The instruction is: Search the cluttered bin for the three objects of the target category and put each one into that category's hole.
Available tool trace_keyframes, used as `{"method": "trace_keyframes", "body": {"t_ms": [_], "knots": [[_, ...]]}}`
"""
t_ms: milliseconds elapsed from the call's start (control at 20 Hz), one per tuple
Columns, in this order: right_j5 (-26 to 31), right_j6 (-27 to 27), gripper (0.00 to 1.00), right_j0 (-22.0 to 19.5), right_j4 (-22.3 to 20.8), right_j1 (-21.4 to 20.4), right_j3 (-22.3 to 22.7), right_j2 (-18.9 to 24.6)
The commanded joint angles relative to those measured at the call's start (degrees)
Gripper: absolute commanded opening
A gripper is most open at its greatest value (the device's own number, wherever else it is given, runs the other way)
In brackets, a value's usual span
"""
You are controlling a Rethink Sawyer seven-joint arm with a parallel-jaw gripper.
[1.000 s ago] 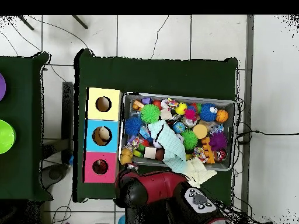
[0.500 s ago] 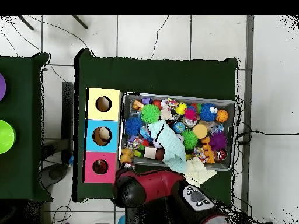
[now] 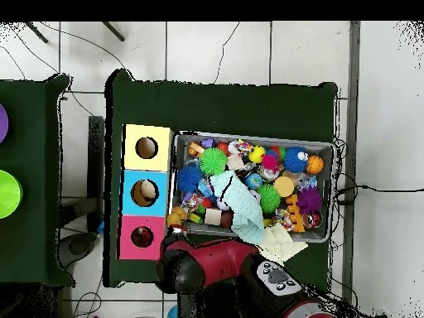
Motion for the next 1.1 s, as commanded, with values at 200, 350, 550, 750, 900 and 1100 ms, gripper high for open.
{"method": "trace_keyframes", "body": {"t_ms": [200,350,550,750,900,1100], "knots": [[-5.73,11.20,1.00,-0.75,-2.07,-1.69,-6.53,3.71],[-6.53,11.18,1.00,-0.49,-2.32,-2.32,-6.79,3.46],[-7.64,11.01,1.00,-0.15,-2.74,-3.14,-7.38,2.85],[-6.48,10.15,1.00,-0.04,-2.78,-3.98,-8.10,2.72],[-6.83,9.87,1.00,0.20,-2.97,-3.80,-8.66,2.54],[-6.44,9.35,1.00,0.83,-3.22,-3.79,-9.43,1.61]]}}
